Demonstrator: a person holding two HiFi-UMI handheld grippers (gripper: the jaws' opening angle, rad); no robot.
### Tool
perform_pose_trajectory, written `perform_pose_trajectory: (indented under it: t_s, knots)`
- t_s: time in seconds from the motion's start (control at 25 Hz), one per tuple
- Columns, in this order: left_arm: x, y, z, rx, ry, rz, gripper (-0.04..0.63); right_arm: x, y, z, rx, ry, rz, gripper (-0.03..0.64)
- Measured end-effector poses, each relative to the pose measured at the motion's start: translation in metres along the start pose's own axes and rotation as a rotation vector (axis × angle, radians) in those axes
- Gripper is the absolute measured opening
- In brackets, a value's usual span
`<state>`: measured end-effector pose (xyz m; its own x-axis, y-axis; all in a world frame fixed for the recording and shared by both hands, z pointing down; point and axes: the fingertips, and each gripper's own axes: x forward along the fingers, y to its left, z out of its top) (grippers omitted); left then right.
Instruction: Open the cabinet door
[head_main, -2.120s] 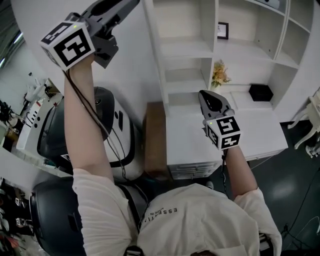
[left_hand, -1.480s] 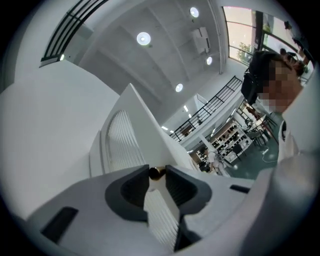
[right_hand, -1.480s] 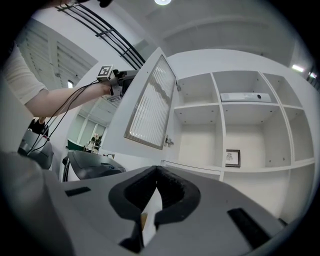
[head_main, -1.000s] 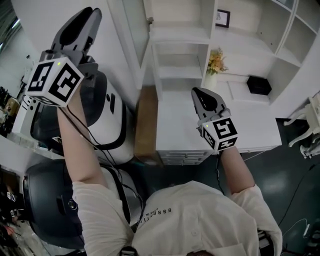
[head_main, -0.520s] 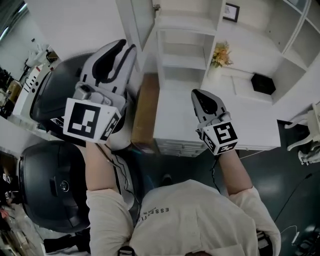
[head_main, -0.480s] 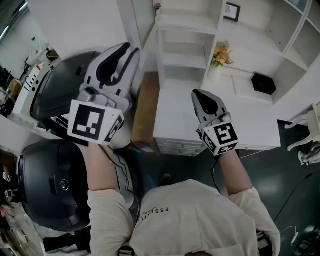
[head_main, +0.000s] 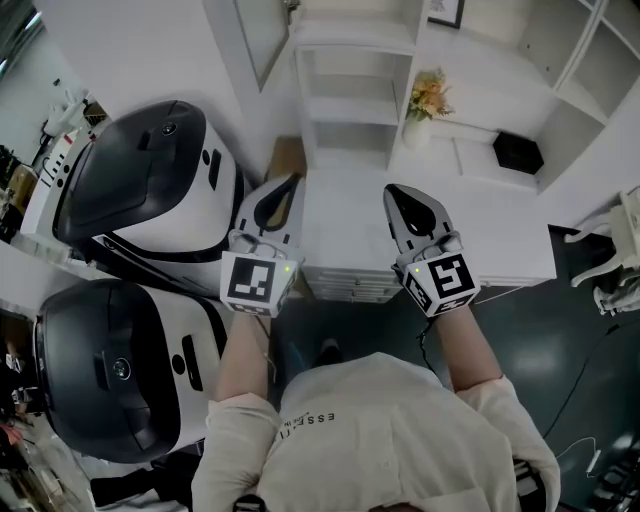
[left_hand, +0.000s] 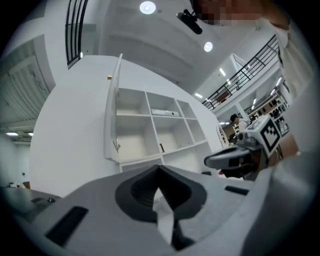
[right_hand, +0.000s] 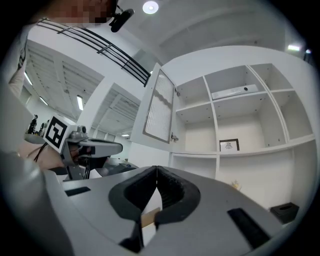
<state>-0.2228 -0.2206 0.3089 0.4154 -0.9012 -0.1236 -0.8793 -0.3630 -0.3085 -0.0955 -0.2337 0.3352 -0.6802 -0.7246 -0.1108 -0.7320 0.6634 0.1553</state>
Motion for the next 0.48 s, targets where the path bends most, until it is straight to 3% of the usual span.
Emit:
perform_pose_trajectory:
  t_s: [0.32,0.48]
  knots:
    - [0.001,-0.046,-0.037,-0.076,0.081,-0.078,0.002,-0.019,-0.014,-0.007,0.016,-0.002,-0.041,0.014]
    - [0.004,-0.053,-0.036,-0.113,0.075,-0.110,0.002,-0.023,-0.013,-0.004,0.004,-0.024,-0.027,0.014]
